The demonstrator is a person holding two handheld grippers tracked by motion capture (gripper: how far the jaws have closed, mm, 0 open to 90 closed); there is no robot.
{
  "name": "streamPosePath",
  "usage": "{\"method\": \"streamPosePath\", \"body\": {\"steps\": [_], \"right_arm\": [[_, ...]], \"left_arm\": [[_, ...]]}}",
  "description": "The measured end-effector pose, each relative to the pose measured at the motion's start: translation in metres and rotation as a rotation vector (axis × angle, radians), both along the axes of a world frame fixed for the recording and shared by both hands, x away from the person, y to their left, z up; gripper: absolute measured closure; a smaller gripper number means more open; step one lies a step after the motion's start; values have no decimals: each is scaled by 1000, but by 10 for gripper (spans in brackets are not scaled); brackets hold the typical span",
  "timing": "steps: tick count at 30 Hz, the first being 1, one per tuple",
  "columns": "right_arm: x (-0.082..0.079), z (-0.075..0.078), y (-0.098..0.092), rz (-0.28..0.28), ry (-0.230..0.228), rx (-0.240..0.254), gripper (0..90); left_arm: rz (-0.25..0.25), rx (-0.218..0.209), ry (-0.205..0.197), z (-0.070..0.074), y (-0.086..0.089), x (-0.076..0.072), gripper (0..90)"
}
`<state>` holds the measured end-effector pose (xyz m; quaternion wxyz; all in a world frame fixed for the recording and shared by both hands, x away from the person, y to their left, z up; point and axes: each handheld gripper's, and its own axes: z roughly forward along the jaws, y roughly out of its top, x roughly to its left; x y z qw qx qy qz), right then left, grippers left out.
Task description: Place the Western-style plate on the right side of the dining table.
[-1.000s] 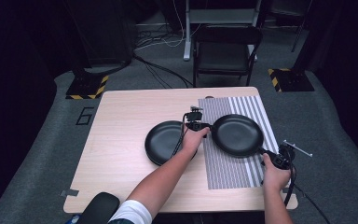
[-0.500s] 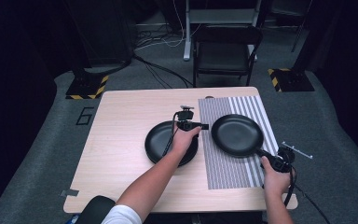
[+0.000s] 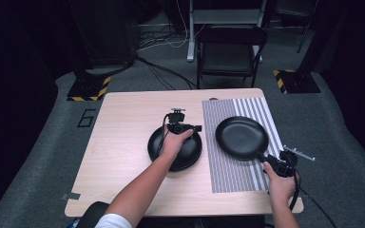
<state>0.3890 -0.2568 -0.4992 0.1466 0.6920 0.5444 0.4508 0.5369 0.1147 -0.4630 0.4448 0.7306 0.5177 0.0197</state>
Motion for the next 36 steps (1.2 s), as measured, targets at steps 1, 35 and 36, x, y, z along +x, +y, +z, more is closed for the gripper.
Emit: {"method": "streamPosePath", "body": {"steps": [1,35,36], "right_arm": [[0,1,0,5,2,0,369],[-30,13,7,137,-9,-104,351],[-30,13,6,139,-7,-103,351]], "left_arm": [[1,0,-3,1,2,-1,347],[-43,25,-100,2,96,-60,341],[-42,22,-102,1,98,-61,340]]}}
